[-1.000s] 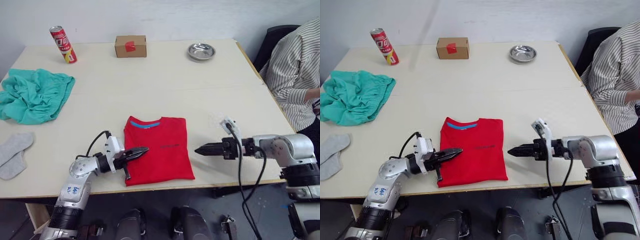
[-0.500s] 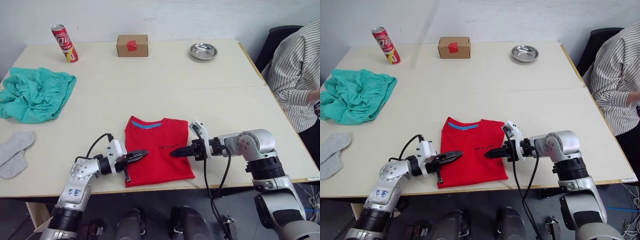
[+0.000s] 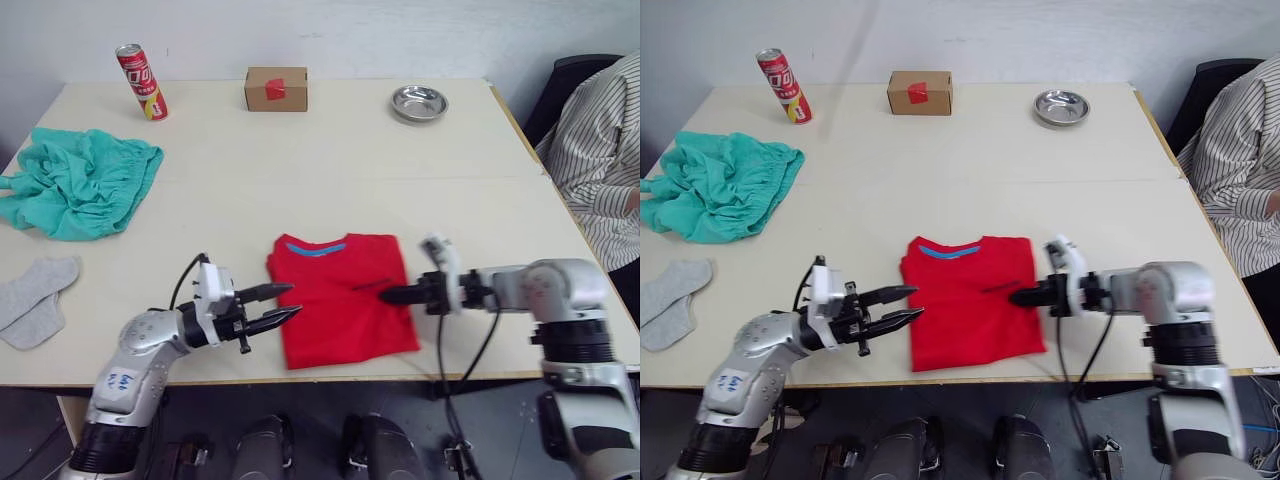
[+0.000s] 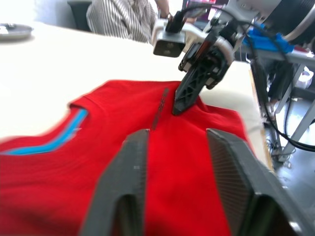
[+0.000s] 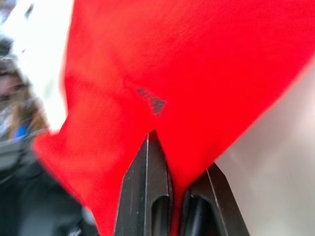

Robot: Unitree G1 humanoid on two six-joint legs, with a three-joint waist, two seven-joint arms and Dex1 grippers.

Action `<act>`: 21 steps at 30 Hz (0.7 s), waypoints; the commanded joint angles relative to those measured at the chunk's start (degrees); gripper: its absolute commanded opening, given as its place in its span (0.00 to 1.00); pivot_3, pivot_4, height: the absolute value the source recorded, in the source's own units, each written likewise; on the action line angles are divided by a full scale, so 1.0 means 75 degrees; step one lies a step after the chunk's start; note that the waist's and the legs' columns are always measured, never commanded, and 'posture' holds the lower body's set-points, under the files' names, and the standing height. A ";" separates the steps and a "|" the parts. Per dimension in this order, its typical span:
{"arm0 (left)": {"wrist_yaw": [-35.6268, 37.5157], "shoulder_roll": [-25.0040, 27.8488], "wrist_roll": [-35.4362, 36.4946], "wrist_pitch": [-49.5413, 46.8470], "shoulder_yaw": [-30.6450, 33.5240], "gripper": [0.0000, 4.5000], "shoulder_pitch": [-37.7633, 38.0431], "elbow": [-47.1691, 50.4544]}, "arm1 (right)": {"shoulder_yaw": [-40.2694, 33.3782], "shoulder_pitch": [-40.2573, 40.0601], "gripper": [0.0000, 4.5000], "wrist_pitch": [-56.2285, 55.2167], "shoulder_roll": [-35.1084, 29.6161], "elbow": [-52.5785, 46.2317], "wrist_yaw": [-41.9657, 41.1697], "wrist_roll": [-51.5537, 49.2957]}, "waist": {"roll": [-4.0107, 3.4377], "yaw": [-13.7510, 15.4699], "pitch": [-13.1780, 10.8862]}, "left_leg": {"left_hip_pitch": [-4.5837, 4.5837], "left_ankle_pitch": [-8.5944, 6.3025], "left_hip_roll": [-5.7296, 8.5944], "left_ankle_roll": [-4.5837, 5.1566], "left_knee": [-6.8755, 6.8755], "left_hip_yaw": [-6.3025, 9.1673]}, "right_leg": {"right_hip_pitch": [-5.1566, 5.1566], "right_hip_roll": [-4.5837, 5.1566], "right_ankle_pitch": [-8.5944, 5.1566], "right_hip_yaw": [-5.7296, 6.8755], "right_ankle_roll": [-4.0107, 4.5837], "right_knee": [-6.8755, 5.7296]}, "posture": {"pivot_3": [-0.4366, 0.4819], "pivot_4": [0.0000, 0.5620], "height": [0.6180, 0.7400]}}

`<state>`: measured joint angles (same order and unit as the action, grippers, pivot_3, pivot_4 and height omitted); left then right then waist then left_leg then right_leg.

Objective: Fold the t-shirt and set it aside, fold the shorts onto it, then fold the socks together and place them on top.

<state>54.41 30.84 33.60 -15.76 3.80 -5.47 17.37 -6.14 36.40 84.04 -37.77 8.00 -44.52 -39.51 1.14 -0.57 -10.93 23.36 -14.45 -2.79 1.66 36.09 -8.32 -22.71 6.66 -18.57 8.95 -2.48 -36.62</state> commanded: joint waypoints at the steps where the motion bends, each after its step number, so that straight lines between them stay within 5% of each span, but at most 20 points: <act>1: -0.0244 0.0177 0.0688 -0.0568 0.0358 0.74 0.0232 0.0884 | -0.0317 0.0015 0.00 -0.0758 -0.0874 0.0698 -0.0566 0.0178 | -0.0007 0.0020 -0.0004 | -0.0001 0.0000 0.0000 0.0001 -0.0003 -0.0002 | 0.0000 -0.0002 0.0000 -0.0001 0.0000 0.0004 | 0.48 0.27 1.00; 5: -0.0343 0.0274 0.0886 -0.0812 0.0530 1.00 0.0394 0.1101 | 0.0046 -0.0010 0.00 -0.2109 -0.1795 0.2149 -0.1399 0.0862 | -0.0010 0.0051 -0.0009 | -0.0006 0.0002 -0.0002 -0.0003 -0.0001 -0.0009 | 0.0000 -0.0014 0.0000 -0.0002 -0.0001 0.0003 | 0.48 0.27 1.00; 12: -0.0128 0.0742 0.1039 -0.0905 0.1153 1.00 0.0696 0.1088 | 0.0710 0.0672 0.00 -0.5237 -0.2894 0.6231 -0.2031 0.2825 | -0.0018 0.0100 -0.0015 | -0.0010 0.0004 0.0004 -0.0001 0.0009 -0.0017 | 0.0006 -0.0014 0.0008 -0.0005 -0.0016 0.0015 | 0.48 0.27 1.00; 21: -0.0118 0.0998 0.0927 -0.0895 0.1477 1.00 0.0637 0.0994 | 0.0683 0.0953 0.00 -0.6002 -0.2755 0.7047 -0.2359 0.3526 | -0.0018 0.0071 -0.0015 | -0.0010 0.0013 -0.0001 -0.0031 0.0009 -0.0015 | 0.0021 -0.0013 0.0022 -0.0009 -0.0030 0.0049 | 0.48 0.27 1.00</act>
<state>53.26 37.45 40.12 -23.15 13.46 -0.45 23.96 -1.53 44.54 39.20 -58.32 59.53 -62.80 -15.31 1.00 -0.03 -11.04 23.29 -14.36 -2.79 1.43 36.15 -8.43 -22.55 6.56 -18.40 8.89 -2.71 -36.22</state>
